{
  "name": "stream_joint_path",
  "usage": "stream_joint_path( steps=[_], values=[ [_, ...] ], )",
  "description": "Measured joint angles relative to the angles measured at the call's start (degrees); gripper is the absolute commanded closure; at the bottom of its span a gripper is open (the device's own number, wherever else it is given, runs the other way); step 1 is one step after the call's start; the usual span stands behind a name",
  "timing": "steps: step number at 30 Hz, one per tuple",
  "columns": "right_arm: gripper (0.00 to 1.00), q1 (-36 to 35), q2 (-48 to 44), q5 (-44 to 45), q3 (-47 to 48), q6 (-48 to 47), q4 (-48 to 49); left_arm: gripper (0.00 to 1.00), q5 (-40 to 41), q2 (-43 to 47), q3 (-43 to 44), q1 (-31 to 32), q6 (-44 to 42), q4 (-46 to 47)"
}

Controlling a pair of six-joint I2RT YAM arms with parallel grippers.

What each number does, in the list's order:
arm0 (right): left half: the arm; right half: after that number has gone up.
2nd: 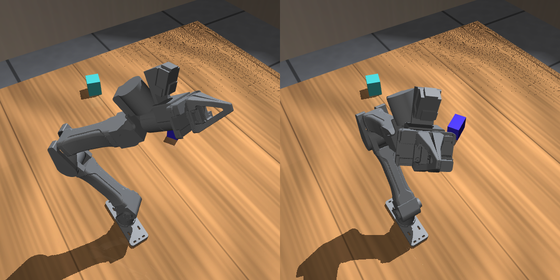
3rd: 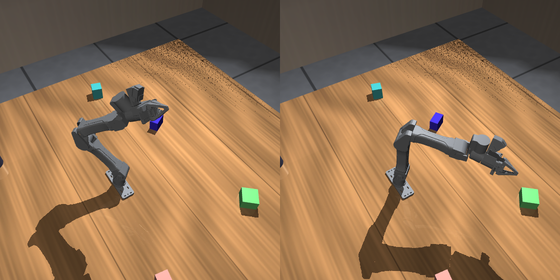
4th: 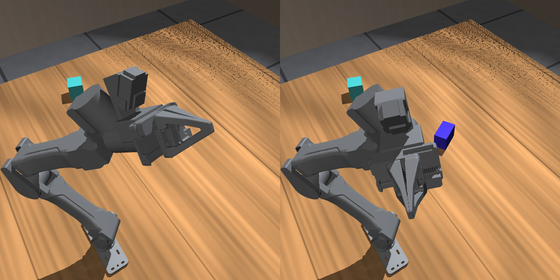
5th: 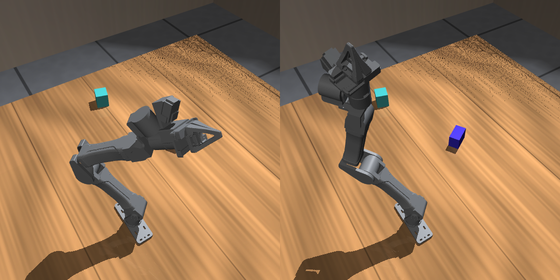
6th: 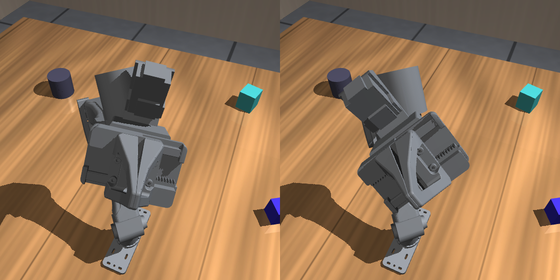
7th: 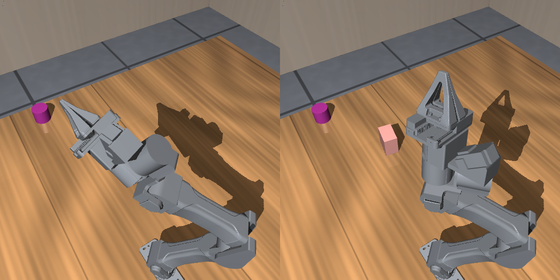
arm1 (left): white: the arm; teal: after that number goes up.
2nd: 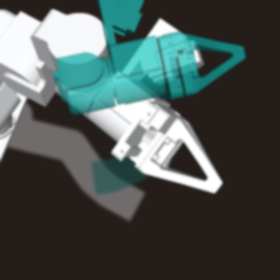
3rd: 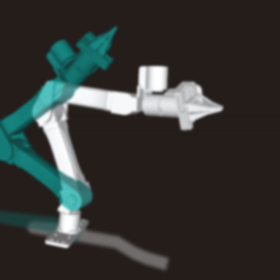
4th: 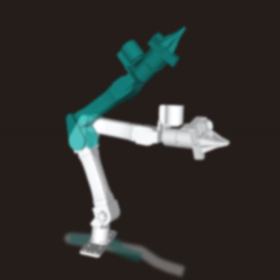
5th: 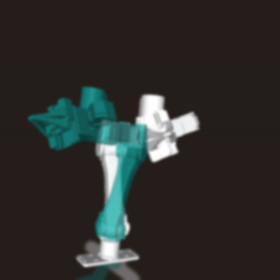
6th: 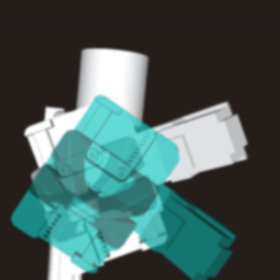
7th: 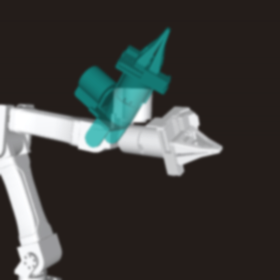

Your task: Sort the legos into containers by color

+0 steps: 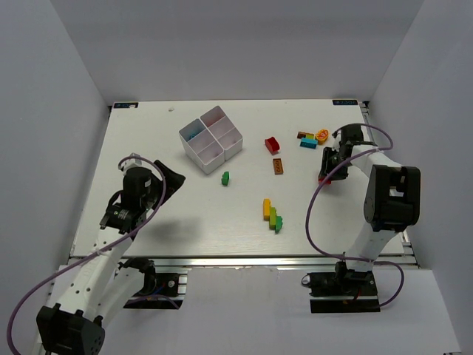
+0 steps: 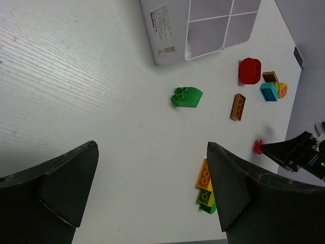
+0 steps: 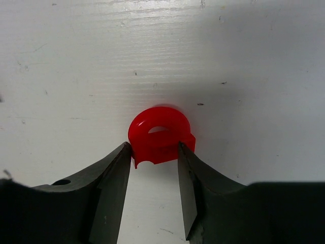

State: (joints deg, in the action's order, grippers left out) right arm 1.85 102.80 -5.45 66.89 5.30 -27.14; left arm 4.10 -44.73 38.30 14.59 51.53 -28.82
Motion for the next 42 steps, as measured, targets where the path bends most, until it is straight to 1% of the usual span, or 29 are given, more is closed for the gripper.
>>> stream_joint_path(
  steps=[2,5,7,8,10,12,15,20,26,30,34,37,42],
  values=[
    [0.52,0.02,0.0,-0.37,-0.09,-0.87,0.26,0.04,-0.02,-0.61,0.0,0.0,-0.02,0.17],
    [0.53,0.02,-0.02,-0.96,-0.26,-2.78,0.68,0.04,-0.07,-1.55,0.0,0.0,-0.02,0.46],
    [0.52,0.02,-0.09,-1.25,-0.37,-4.17,0.85,0.03,-0.07,-1.84,0.0,0.0,0.0,0.63],
    [0.5,0.02,-0.22,-1.38,-0.57,-4.85,1.09,0.04,-0.09,-1.9,0.0,0.0,0.0,0.63],
    [0.37,-0.09,-0.85,-1.49,-1.46,-6.56,1.92,0.04,-0.09,-1.92,0.0,0.0,0.0,0.66],
    [0.29,-0.22,-1.66,-1.55,-2.78,-8.2,2.16,0.04,-0.09,-1.92,0.0,0.0,0.0,0.72],
    [0.27,-0.48,-3.17,-1.57,-4.31,-10.82,2.08,0.04,-0.13,-1.92,0.0,0.0,0.0,0.94],
    [0.27,-0.61,-5.73,-1.57,-4.66,-14.8,3.72,0.04,-0.39,-2.1,-0.02,0.0,0.02,1.09],
    [0.29,-0.81,-5.18,-2.36,-4.68,-17.38,4.7,0.04,-0.52,-2.97,-0.02,0.0,0.0,1.46],
    [0.28,-1.29,-3.61,-2.64,-4.68,-17.44,4.66,0.04,-0.5,-2.99,-0.02,0.0,0.02,1.46],
    [0.26,-2.16,-2.12,-2.58,-4.68,-16.17,4.66,0.04,-0.5,-2.93,-0.02,0.0,0.17,1.46],
    [0.28,-3.34,-1.51,-2.43,-4.68,-15.74,4.7,0.04,-0.52,-2.78,-0.02,0.0,0.35,1.46],
    [0.35,-4.85,-1.09,-1.22,-4.72,-14.75,5.05,0.04,-0.5,-2.62,-0.02,0.0,0.46,1.44]
  ],
)
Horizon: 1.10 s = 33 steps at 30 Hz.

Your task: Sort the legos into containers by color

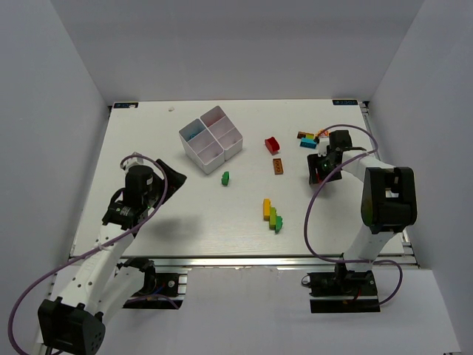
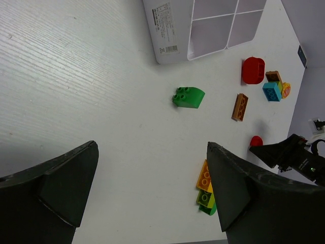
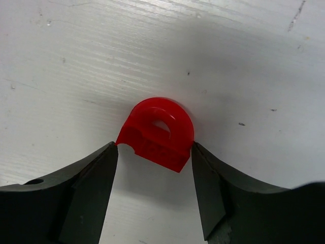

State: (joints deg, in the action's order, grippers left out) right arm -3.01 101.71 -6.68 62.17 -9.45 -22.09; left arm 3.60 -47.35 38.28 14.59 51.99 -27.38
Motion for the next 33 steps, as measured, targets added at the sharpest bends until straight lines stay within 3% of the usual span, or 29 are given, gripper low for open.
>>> stream_joint_path(
  steps=[4,5,8,14,20,26,28,29,31,33],
  values=[
    [0.42,0.0,0.0,2.1,-0.15,-0.02,0.39,0.03,0.0,0.0,-0.09,0.0,0.02,0.0],
    [0.51,0.0,0.02,2.49,-0.17,-0.09,0.5,0.04,0.0,0.0,-0.13,0.0,0.02,0.0],
    [0.63,0.0,0.02,3.1,-0.37,-0.39,1.18,0.03,-0.02,0.0,-0.35,0.0,0.13,0.02],
    [0.8,-0.22,0.0,2.05,-0.48,-1.57,2.08,0.04,-0.02,-0.07,-0.37,0.0,0.17,0.02],
    [0.86,-1.14,-0.11,0.13,-0.31,-2.6,2.73,0.04,-0.02,-0.13,-0.37,0.0,0.17,0.04],
    [0.83,-2.4,-0.59,-1.9,1.7,-2.84,2.69,0.04,-0.02,-0.22,-0.37,0.0,0.17,0.02],
    [0.68,-2.78,-0.9,-2.32,2.64,-2.71,2.69,0.04,-0.02,-0.22,-0.37,0.0,0.17,0.02],
    [0.51,-2.93,-0.96,-2.47,3.1,-2.62,2.84,0.04,-0.02,-0.22,-0.37,0.0,0.17,0.02],
    [0.42,-3.08,-0.98,-2.75,3.54,-2.82,3.61,0.04,-0.02,-0.22,-0.37,0.0,0.17,0.02],
    [0.41,-3.19,-0.92,-3.15,4.09,-2.86,4.02,0.04,-0.11,-0.37,-0.37,0.0,0.17,0.04]
  ],
)
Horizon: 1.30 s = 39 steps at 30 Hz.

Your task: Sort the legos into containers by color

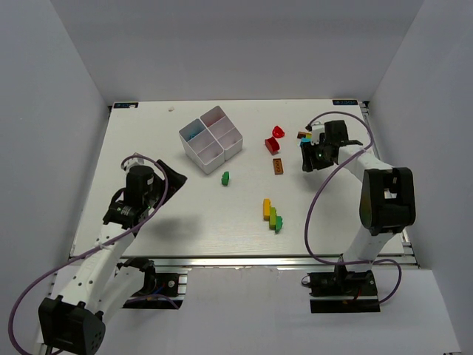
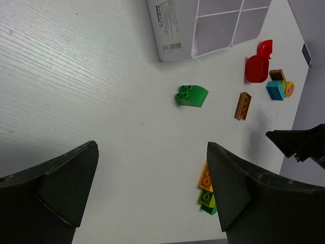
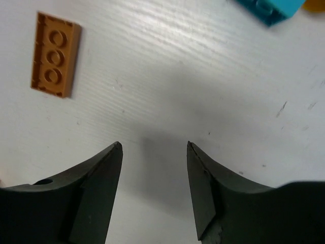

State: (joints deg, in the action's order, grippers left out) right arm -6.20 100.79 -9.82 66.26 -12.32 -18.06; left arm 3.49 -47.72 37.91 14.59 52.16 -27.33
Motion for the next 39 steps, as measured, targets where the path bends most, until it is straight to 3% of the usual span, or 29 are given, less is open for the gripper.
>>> stream_joint_path(
  steps=[7,13,19,29,39],
  values=[
    [0.41,-1.57,8.59,-4.0,15.76,5.64,-0.85,0.04,-0.52,-1.6,0.0,0.0,-0.22,-0.07],
    [0.39,-6.62,12.74,-3.43,22.82,6.73,2.38,0.04,-0.55,-1.51,0.07,0.0,0.04,-0.11],
    [0.33,-8.94,26.08,-0.66,39.65,10.56,4.39,0.04,-0.5,-0.79,0.07,0.0,1.11,-0.92],
    [0.3,-8.94,34.51,5.95,42.66,15.19,4.81,0.04,-0.26,-0.37,0.07,0.0,2.36,-2.38],
    [0.34,-10.4,35.82,7.5,45.09,15.41,6.23,0.04,-0.13,-1.16,0.07,0.0,2.56,-2.71]
  ],
)
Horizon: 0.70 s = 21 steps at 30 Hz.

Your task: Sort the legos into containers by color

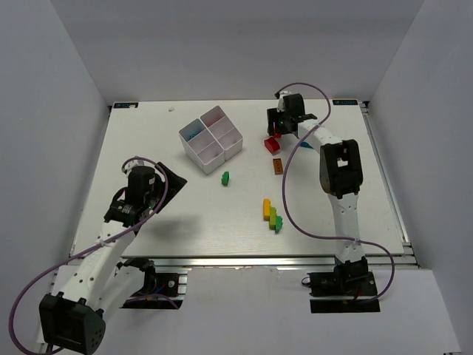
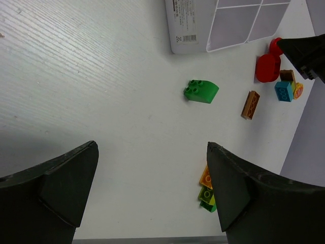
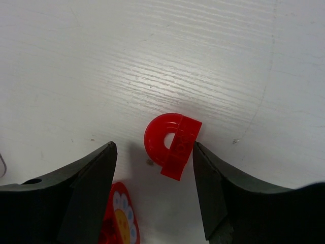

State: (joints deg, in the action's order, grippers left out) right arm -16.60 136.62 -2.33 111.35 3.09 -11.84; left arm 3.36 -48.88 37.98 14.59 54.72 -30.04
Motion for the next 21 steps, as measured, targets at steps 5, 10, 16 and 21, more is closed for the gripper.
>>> stream_joint_path(
  steps=[5,10,16,21],
  values=[
    [0.36,-0.96,1.2,1.88,0.0,-0.02,-0.02,0.04,0.11,-0.42,0.02,0.0,0.02,0.0],
    [0.38,-1.44,2.21,3.76,0.66,-0.2,-0.02,0.04,0.13,-0.52,0.13,0.0,0.0,-0.07],
    [0.48,-1.9,2.56,4.11,1.05,-0.48,-0.04,0.04,0.24,-0.52,0.48,0.0,-0.02,-0.22],
    [0.66,-2.45,2.56,3.85,1.05,-0.85,0.35,0.04,0.31,-0.5,0.66,0.0,-0.02,-0.92]
  ],
)
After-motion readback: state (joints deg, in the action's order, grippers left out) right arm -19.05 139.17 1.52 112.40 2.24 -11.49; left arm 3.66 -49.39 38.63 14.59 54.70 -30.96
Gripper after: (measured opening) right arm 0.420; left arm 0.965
